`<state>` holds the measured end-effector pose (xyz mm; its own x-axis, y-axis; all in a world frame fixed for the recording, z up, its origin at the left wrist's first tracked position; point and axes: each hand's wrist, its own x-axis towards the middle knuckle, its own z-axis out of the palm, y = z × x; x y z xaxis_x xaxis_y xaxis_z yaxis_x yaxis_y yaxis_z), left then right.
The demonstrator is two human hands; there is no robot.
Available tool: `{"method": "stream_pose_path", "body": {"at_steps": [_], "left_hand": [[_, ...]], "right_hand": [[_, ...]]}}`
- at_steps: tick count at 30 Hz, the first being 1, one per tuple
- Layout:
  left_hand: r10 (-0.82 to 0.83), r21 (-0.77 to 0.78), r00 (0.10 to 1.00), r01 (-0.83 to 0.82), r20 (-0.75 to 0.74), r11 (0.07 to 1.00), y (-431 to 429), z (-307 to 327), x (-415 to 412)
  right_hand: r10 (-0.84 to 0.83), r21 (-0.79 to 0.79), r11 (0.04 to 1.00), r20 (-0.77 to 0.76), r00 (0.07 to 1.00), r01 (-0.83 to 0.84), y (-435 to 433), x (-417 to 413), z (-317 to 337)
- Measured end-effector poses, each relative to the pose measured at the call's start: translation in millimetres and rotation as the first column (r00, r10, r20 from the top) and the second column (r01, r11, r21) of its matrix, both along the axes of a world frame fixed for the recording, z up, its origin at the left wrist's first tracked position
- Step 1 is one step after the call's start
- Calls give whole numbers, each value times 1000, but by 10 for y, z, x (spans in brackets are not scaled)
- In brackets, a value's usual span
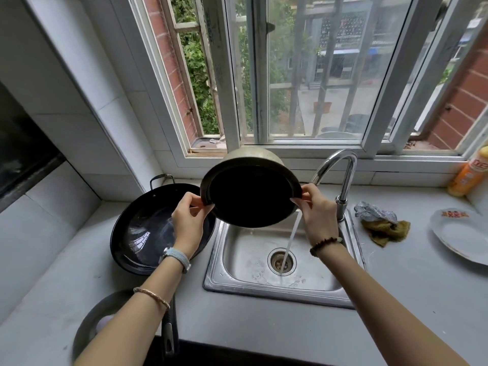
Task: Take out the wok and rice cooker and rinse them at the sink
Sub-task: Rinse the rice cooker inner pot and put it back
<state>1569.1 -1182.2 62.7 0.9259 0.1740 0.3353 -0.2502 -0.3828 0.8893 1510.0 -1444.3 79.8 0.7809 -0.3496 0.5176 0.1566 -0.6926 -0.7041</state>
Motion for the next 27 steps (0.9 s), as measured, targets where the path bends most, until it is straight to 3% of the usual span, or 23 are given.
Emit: {"method": "stream_pose_path", "body": {"at_steps": [9,14,19,22,27], "left_hand": [[39,-27,999,-38,13,999,5,-31,-90],[28,36,992,-23,-125,999,101,-112,-217],[32,-83,944,-63,-328,995,242,-329,-402],[49,-59,905,-82,-423,995,329,-466,-538],[67,-51,800,-121,-597,991,363,-731,-887]], "right_hand": [[29,-17,999,3,1000,-29,-34,-40,-60],[67,141,989,-226,972,-36,-113,-33,-85],[178,237,968,-397,900,-87,-127,-93,-241],[223,310,948,-470,854,-77,-58,-160,-361],[259,328,944,-678,688,-33,41,-338,-680]]}}
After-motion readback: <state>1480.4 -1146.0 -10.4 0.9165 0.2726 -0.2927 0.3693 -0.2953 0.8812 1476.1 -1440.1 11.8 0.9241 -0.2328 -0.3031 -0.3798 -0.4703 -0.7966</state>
